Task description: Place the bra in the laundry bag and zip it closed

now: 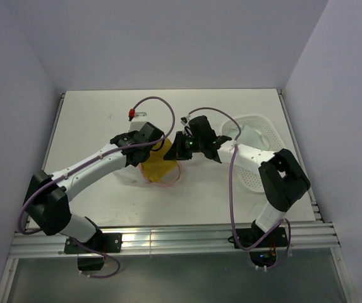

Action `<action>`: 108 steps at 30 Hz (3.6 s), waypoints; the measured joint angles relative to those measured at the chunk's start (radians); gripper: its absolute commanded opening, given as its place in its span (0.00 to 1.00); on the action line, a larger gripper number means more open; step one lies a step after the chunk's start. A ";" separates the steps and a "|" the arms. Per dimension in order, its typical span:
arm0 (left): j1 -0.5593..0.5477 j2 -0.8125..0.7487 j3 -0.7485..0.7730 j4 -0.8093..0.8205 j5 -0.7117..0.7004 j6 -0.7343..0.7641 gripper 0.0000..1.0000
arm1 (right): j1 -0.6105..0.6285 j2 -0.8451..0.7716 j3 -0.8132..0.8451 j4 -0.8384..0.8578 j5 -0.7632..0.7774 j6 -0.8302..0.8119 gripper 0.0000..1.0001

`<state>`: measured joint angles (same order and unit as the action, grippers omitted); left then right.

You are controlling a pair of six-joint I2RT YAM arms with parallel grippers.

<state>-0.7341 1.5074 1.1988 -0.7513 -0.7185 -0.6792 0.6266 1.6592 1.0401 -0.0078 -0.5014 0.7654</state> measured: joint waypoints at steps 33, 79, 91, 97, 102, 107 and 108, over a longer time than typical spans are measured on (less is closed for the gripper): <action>-0.003 -0.378 -0.322 0.428 0.570 0.045 0.00 | 0.094 0.190 -0.014 0.435 -0.080 0.321 0.00; -0.023 -0.369 -0.500 1.134 1.074 -0.410 0.00 | 0.153 -0.335 -0.420 0.631 0.623 0.397 0.00; 0.126 -0.364 -0.387 1.122 1.123 -0.402 0.00 | 0.172 -0.366 -0.511 0.789 0.578 0.298 0.00; 0.125 -0.277 -0.438 1.284 1.274 -0.483 0.00 | 0.172 -0.311 -0.466 0.896 0.486 0.275 0.00; 0.134 -0.240 -0.462 1.345 1.315 -0.514 0.00 | 0.172 -0.237 -0.451 0.949 0.433 0.284 0.00; 0.129 -0.238 -0.462 1.439 1.385 -0.552 0.00 | 0.172 -0.226 -0.451 0.948 0.430 0.284 0.00; 0.128 -0.238 -0.464 1.469 1.395 -0.569 0.00 | 0.172 -0.226 -0.447 0.940 0.435 0.284 0.00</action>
<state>-0.6064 1.2690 0.7345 0.7174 0.6769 -1.2484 0.7982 1.4334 0.5926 0.9318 -0.0662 1.0496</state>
